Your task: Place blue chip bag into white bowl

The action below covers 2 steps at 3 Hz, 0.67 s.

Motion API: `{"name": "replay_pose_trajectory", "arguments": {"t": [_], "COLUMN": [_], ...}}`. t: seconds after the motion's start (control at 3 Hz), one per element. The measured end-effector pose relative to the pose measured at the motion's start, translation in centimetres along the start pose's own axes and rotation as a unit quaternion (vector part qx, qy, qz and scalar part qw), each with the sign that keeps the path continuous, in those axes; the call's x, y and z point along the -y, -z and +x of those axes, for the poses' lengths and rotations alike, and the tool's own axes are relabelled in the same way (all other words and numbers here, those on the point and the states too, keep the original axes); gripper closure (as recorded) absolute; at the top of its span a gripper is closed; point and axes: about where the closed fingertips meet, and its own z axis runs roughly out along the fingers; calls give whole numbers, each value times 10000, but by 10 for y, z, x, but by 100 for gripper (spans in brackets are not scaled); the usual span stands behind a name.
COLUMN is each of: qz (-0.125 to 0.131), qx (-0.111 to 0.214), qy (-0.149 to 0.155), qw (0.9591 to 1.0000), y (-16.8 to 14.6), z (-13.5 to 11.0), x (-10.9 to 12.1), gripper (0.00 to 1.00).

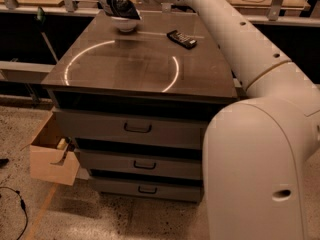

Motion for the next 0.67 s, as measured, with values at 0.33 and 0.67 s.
{"name": "replay_pose_trajectory", "arguments": {"t": [0.33,0.67], "qz": [51,149], "qx": [13,112], "qy": [-5,-3], "qw": [10000,9998], "y": [-15,-53], "z": [-8,-17], "x": [7,5], "gripper": [100,100]}}
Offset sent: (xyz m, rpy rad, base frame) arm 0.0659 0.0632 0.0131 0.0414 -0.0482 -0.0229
